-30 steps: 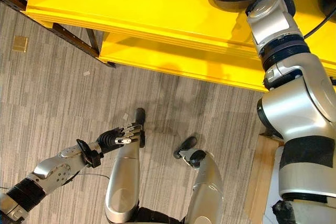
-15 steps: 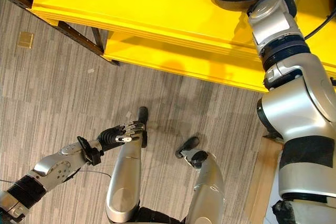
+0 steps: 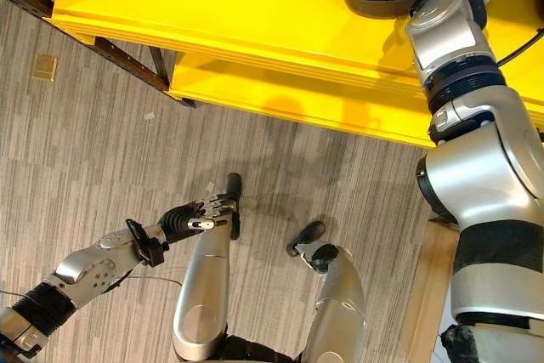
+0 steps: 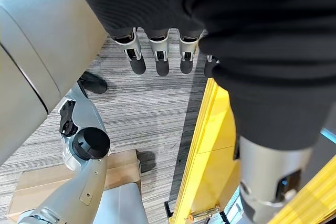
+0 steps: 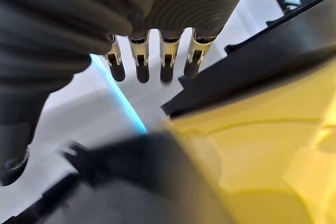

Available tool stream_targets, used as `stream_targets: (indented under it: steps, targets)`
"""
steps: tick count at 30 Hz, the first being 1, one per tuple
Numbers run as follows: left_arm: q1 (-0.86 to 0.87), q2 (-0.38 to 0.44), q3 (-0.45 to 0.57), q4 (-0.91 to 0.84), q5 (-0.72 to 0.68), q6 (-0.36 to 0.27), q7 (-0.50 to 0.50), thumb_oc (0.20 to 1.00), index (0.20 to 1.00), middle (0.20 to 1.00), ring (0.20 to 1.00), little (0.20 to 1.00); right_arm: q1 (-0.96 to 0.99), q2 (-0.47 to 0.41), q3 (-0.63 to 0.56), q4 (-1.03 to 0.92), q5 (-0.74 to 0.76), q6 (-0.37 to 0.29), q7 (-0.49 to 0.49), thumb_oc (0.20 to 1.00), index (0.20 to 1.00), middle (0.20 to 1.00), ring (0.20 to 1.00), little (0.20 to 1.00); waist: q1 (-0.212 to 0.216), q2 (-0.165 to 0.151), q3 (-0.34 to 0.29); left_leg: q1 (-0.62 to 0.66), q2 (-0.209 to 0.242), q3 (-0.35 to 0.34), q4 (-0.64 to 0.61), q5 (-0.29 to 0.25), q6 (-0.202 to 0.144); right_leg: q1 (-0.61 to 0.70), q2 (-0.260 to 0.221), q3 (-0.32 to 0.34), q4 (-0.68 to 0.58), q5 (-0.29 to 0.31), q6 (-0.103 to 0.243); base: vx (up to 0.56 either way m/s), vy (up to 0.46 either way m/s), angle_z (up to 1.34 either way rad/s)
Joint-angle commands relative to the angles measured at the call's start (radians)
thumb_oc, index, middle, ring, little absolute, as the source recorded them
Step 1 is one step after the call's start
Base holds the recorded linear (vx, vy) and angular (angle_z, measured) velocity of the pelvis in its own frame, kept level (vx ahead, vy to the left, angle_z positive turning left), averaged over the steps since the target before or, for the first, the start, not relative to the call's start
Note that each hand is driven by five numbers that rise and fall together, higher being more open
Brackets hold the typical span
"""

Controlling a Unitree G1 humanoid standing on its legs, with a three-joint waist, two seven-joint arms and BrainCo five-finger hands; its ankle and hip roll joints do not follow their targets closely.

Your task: Move parts from the plastic box to the shelf.

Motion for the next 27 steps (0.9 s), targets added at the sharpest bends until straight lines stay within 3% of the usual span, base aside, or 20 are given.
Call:
stream_targets:
  steps: [1, 7, 13, 16, 20, 22, 27]
  targets:
    - [0.021, -0.029, -0.040, -0.078, 0.014, -0.015, -0.028, 1.000, 1.000, 1.000, 1.000, 1.000, -0.064, -0.056, 0.017, -0.013, -0.023, -0.051, -0.067, 1.000, 1.000, 1.000, 1.000, 1.000, 0.006, 0.032, -0.036, 0.037, 0.016, 0.001, -0.043, -0.016, 0.030, 0.018, -0.015, 0.035, 0.014, 0.099, 0.158, 0.00, 0.042, -0.01]
    - [0.014, -0.036, -0.055, -0.088, 0.016, -0.007, -0.027, 1.000, 1.000, 1.000, 1.000, 1.000, -0.039, -0.047, -0.016, -0.041, -0.048, -0.163, -0.069, 1.000, 1.000, 1.000, 1.000, 1.000, -0.001, 0.042, -0.036, 0.062, 0.009, 0.010, -0.048, -0.023, 0.032, 0.036, -0.018, 0.044, 0.001, 0.098, 0.162, -0.01, 0.019, 0.00]
    - [0.028, -0.050, -0.053, -0.102, 0.047, 0.014, -0.039, 1.000, 1.000, 1.000, 1.000, 1.000, 0.012, -0.044, -0.068, -0.146, -0.093, -0.283, 0.023, 1.000, 1.000, 1.000, 1.000, 1.000, -0.015, 0.047, -0.036, 0.121, 0.000, 0.036, -0.062, -0.030, 0.031, 0.080, -0.023, 0.058, -0.018, 0.095, 0.169, 0.00, 0.055, -0.07]
    - [0.041, -0.075, -0.050, -0.104, 0.073, 0.026, -0.046, 1.000, 1.000, 1.000, 1.000, 1.000, 0.068, -0.052, -0.096, -0.249, -0.122, -0.274, 0.066, 1.000, 1.000, 1.000, 1.000, 1.000, -0.029, 0.051, -0.036, 0.176, -0.005, 0.059, -0.071, -0.036, 0.034, 0.123, -0.032, 0.067, -0.038, 0.095, 0.172, 0.02, 0.107, -0.05]
    - [0.048, -0.103, -0.059, -0.097, 0.084, 0.016, -0.032, 1.000, 1.000, 1.000, 1.000, 1.000, 0.126, -0.044, -0.161, -0.316, -0.142, -0.343, 0.129, 1.000, 1.000, 1.000, 1.000, 1.000, -0.052, 0.064, -0.036, 0.252, -0.017, 0.087, -0.088, -0.043, 0.035, 0.171, -0.045, 0.089, -0.056, 0.096, 0.179, 0.00, 0.149, -0.11]
    - [0.069, -0.122, -0.046, -0.087, 0.091, 0.009, -0.033, 1.000, 1.000, 1.000, 1.000, 1.000, 0.205, -0.073, -0.194, -0.427, -0.217, -0.379, 0.187, 1.000, 1.000, 1.000, 1.000, 1.000, -0.074, 0.063, -0.036, 0.314, -0.025, 0.105, -0.104, -0.047, 0.036, 0.221, -0.049, 0.100, -0.087, 0.102, 0.187, 0.02, 0.182, -0.11]
    - [0.129, -0.160, -0.005, -0.068, 0.195, -0.021, -0.062, 1.000, 1.000, 1.000, 1.000, 1.000, 0.460, -0.165, -0.280, -0.734, -0.276, -0.365, 0.340, 1.000, 1.000, 1.000, 1.000, 1.000, -0.135, 0.053, -0.037, 0.406, -0.022, 0.137, -0.131, -0.051, 0.038, 0.303, -0.049, 0.123, -0.162, 0.128, 0.200, 0.00, 0.132, -0.09]
